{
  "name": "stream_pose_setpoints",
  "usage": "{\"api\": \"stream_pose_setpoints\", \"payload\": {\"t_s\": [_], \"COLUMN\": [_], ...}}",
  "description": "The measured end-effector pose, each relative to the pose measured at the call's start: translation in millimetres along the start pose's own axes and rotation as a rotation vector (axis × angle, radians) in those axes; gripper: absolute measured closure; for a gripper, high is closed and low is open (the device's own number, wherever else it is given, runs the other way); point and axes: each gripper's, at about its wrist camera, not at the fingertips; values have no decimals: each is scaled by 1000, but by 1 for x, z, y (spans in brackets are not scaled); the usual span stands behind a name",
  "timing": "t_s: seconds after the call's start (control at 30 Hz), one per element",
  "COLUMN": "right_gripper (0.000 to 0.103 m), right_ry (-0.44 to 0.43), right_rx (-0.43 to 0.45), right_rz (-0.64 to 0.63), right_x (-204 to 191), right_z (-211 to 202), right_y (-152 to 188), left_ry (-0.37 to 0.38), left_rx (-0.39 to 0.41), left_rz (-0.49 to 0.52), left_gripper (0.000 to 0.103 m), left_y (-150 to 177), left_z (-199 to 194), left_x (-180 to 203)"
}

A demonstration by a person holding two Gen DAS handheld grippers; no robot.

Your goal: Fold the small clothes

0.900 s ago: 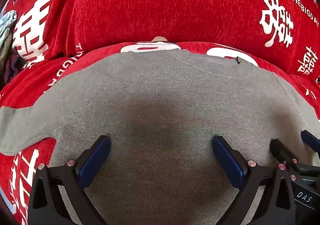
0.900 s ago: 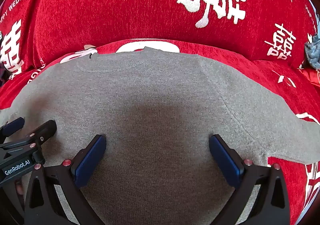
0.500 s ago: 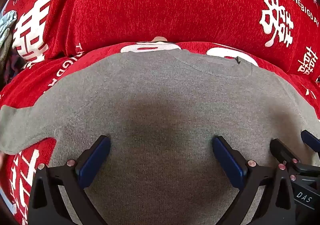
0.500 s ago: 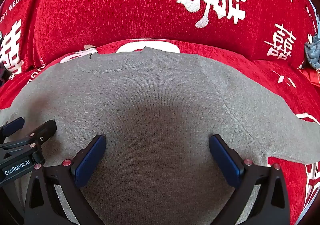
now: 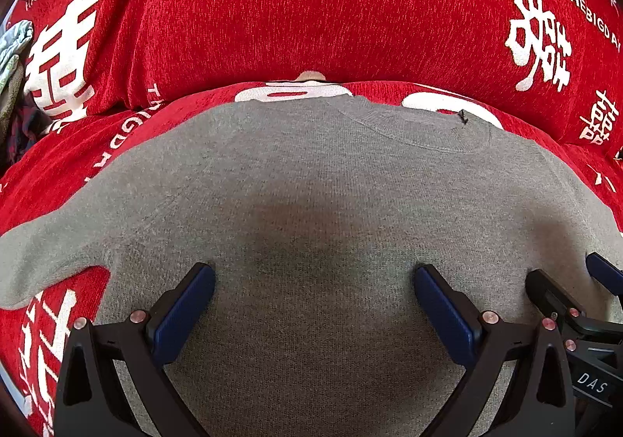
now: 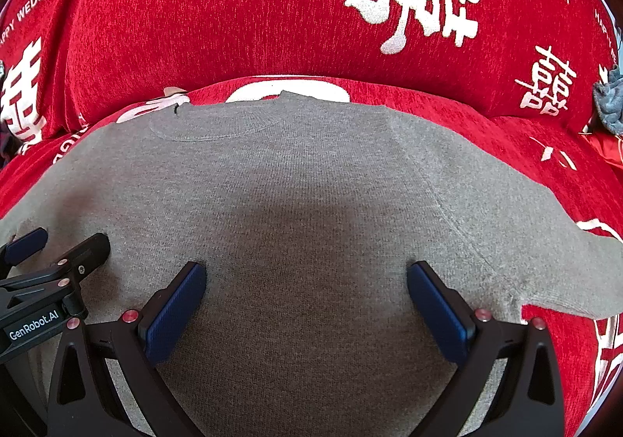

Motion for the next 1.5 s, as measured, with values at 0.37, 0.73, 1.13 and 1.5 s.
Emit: {"api": "stream_pose_setpoints", "payload": {"t_s": [0.37,0.73,1.13,1.5], "right_gripper": [0,0,0,0], "right_ry": [0,3,2,2], "right_rx": [-1,-4,-6,-7], "right_rz": [0,-2,-1,-2], "right_x": [-1,-2,-2,-1], "right_z": [0,0,-1,-1], "right_y": [0,-1,-2,-1], "left_ry": [0,0,-11,-72], "left_rx": [2,1,0,-66], "left_rz": [-2,-2,5,-51], "left_gripper": [0,0,0,0], "left_y": [0,0,0,-5], "left_z": [0,1,1,-1], "left_x": [0,-2,1,6]}}
Point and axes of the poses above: each gripper's, at about its wrist camera, not at the fingertips, and z roughly the way its jaws point, x to its right, y to its underside, and after that the axes turned 5 degrees about x, right-handed
